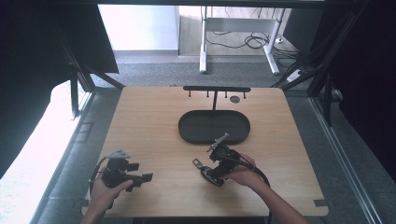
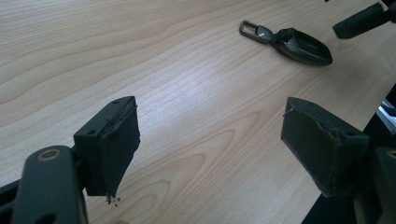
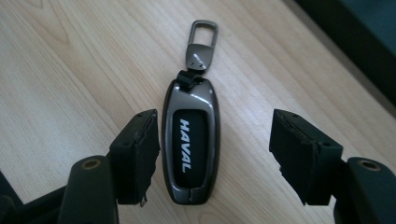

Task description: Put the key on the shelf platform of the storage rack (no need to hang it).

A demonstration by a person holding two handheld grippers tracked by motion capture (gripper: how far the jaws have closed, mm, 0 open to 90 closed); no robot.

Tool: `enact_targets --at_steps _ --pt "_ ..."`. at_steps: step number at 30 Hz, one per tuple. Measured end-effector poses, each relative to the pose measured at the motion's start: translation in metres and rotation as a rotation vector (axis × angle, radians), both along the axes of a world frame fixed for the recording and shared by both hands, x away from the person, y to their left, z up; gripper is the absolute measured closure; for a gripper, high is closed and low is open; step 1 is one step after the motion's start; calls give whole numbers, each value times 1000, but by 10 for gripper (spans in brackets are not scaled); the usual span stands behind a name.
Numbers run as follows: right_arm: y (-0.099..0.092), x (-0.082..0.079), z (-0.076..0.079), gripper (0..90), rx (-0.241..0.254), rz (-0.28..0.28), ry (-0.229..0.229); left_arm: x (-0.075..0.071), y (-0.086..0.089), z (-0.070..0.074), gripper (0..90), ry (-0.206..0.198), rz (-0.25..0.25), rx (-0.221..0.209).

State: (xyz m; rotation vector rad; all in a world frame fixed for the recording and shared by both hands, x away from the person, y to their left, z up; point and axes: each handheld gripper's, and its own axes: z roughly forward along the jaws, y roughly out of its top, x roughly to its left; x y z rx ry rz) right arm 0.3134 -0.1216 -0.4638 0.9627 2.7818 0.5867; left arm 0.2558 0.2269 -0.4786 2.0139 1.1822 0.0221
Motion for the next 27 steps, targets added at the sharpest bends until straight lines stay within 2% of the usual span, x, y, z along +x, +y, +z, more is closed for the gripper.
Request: enact_targets --at_steps 7,27 --pt "10 0 -16 334 -49 16 30 0 0 0 198 1 -3 2" --pt "23 7 -40 359 -106 34 72 1 1 0 195 3 -3 -1"
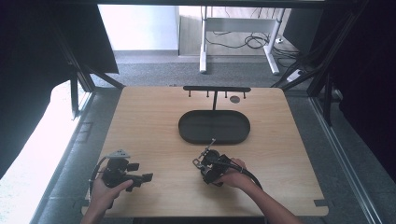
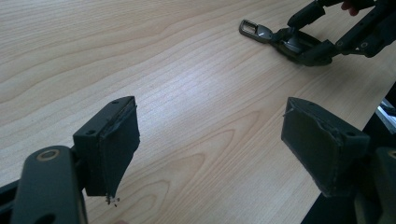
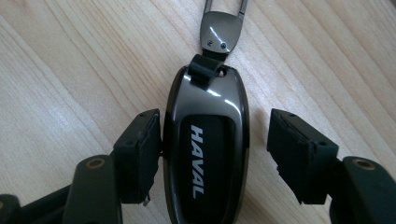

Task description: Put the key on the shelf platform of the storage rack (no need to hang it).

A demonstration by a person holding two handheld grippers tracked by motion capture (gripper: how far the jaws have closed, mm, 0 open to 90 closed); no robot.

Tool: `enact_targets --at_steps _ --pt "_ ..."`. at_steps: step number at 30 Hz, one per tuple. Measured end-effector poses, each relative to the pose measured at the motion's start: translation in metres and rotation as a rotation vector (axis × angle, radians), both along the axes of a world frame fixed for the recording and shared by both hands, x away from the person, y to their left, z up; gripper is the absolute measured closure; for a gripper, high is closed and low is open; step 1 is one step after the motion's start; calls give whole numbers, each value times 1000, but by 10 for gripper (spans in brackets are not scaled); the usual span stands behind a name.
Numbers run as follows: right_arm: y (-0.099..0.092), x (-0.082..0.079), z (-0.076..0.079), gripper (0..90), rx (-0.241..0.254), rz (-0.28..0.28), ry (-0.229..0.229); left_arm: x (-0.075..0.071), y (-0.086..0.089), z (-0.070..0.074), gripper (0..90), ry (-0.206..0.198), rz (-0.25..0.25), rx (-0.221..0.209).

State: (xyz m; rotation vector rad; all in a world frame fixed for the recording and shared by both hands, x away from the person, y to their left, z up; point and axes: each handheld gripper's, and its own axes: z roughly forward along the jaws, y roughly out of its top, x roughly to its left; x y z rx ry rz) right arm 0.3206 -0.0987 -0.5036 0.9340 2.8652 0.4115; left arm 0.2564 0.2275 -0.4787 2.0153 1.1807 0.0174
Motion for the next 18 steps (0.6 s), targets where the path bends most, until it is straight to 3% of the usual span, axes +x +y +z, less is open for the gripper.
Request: enact_targets --at_steps 8,11,18 --pt "2 2 -3 408 -1 -6 12 0 0 0 195 1 -1 2" --pt "3 1 -2 479 2 1 10 0 -1 0 195 2 -1 2" --pt "1 2 -2 489 8 7 19 0 -1 0 195 0 0 3"
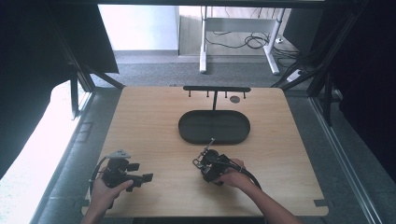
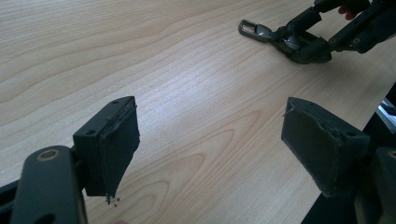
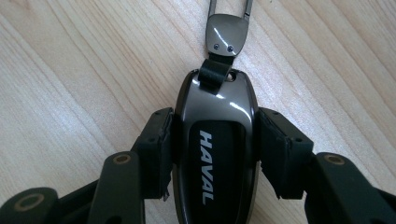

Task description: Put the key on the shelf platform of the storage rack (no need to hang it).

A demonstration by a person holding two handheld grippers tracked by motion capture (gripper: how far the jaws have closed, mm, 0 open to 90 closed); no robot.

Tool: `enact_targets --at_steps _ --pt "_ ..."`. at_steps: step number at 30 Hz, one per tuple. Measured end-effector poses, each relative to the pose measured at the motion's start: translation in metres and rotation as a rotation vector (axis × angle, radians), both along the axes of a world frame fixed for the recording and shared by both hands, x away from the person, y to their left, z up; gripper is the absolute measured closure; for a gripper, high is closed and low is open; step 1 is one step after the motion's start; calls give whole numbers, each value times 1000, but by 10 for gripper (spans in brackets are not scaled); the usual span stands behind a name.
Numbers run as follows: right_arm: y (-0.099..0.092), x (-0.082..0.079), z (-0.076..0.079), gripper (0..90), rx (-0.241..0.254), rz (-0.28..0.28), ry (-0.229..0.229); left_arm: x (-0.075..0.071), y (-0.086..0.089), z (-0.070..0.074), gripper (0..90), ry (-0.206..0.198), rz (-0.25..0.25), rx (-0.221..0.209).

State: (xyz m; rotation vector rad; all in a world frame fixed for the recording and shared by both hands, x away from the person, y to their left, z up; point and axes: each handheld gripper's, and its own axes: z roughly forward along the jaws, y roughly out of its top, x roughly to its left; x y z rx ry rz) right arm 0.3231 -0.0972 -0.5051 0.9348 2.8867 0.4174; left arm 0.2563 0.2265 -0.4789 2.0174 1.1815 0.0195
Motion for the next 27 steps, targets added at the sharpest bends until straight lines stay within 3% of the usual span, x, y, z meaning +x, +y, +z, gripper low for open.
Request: enact_targets --at_steps 13,15,19,27 --pt "-3 4 2 492 32 -1 40 0 1 0 195 -1 3 -2" --pt "-5 5 4 492 49 -8 49 0 2 0 195 -1 5 -2" --pt "-13 10 16 493 139 -38 82 0 1 0 195 -1 6 -3" --pt "-24 15 28 493 219 -74 96 1 1 0 195 -5 2 0"
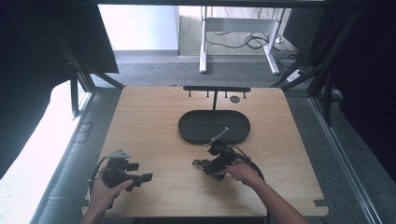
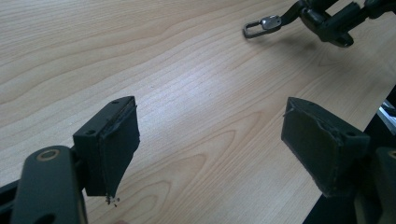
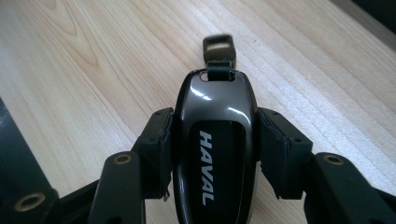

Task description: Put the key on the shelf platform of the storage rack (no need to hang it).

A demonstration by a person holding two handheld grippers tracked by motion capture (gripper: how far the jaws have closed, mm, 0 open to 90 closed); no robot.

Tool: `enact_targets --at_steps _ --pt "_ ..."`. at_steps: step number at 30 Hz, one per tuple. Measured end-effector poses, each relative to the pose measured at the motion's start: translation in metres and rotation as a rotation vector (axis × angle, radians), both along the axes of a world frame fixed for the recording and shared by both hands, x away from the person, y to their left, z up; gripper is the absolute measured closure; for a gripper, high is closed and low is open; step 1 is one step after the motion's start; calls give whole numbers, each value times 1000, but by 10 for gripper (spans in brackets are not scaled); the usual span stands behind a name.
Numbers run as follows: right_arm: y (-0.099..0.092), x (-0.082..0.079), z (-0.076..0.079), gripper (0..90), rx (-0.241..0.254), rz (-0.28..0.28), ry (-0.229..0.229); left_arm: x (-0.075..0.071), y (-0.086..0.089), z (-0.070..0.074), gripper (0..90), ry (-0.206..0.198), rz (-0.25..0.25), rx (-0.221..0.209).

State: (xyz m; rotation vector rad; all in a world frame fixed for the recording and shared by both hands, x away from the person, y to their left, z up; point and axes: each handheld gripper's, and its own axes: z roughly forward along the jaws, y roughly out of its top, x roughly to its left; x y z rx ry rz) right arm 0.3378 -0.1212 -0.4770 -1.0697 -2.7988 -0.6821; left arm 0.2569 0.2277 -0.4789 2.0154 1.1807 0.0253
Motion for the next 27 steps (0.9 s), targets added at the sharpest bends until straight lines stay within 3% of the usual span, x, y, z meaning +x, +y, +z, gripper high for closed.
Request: enact_targets --at_steps 5,27 --pt "-6 3 5 493 31 -20 4 0 0 0 195 2 -1 1" --pt "-25 15 44 494 109 -86 -81 0 -1 0 196 1 0 2"
